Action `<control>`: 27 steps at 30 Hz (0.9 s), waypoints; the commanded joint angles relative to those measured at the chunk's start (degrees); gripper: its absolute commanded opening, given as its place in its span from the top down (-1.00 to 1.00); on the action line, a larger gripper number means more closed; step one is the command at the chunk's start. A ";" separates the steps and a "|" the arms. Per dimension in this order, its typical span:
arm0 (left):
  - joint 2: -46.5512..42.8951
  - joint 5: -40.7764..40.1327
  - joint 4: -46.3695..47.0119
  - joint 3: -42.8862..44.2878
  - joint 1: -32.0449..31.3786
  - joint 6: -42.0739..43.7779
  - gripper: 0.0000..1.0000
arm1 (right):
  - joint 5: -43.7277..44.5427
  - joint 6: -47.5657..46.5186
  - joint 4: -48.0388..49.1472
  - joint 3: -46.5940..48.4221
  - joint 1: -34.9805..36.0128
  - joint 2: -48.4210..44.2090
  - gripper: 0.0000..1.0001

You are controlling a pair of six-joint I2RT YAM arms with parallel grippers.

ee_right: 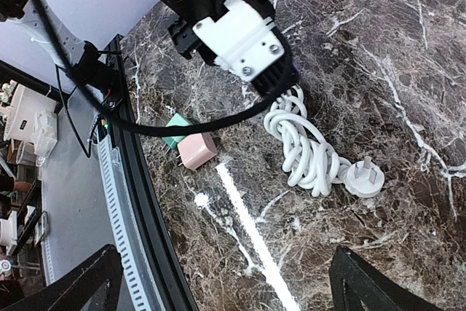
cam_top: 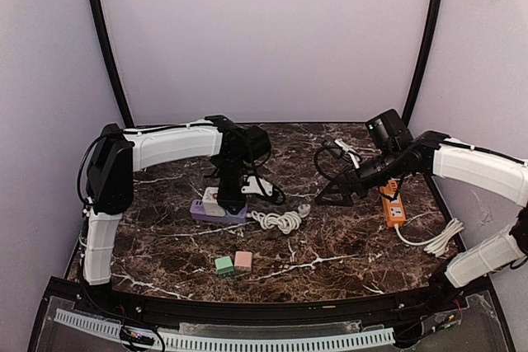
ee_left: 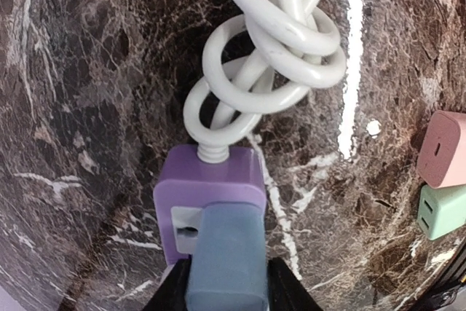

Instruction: Insert the plug

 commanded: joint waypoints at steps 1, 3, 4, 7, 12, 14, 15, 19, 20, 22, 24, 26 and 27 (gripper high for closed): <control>1.44 -0.78 3.77 -0.47 -0.22 -1.16 0.08 | 0.36 -0.29 1.98 0.08 -0.25 -1.34 -0.97; 0.81 -1.11 3.28 0.27 -0.29 -1.20 -0.13 | 0.64 -0.29 1.95 -0.02 -0.30 -1.64 -0.97; 0.41 -1.47 3.08 1.27 -0.40 -1.27 -0.22 | 0.76 -0.23 1.86 0.01 -0.30 -1.79 -0.97; -0.78 -1.54 1.76 4.21 -0.78 -1.74 -0.59 | 0.95 -0.14 1.72 -0.09 -0.30 -2.26 -0.97; -3.16 -1.73 -0.84 8.11 -1.95 -2.19 -0.96 | 1.14 -0.08 1.74 -0.40 -0.30 -2.74 -0.97; -4.46 -1.80 -1.27 8.15 -2.31 -2.92 -0.97 | 1.16 -0.11 1.61 -0.19 -0.27 -2.64 -0.97; -5.00 -2.06 -1.34 8.09 -2.53 -3.25 -0.97 | 1.22 -0.11 1.63 -0.07 -0.26 -2.63 -0.97; -10.35 -3.81 -0.57 4.47 -3.00 -5.89 -0.97 | 1.01 -0.11 1.57 -0.24 -0.27 -2.64 -0.97; -11.41 -4.02 0.51 3.52 -3.04 -6.32 -0.98 | 0.92 -0.07 1.62 -0.33 -0.27 -2.64 -0.97; -14.90 -4.72 2.52 0.19 -3.11 -7.83 -0.97 | 0.71 0.02 1.65 -0.45 -0.30 -2.57 -0.97; -18.58 -5.76 4.59 -3.33 -3.09 -9.65 -0.97 | 0.50 0.06 1.70 -0.47 -0.25 -2.32 -0.97; -22.46 -6.56 6.92 -7.12 -3.15 -11.70 -0.98 | 0.31 0.17 1.65 -0.31 -0.27 -1.93 -0.97; -24.73 -6.89 7.76 -9.76 -3.16 -12.95 -0.97 | 0.20 0.15 1.67 -0.11 -0.25 -1.70 -0.97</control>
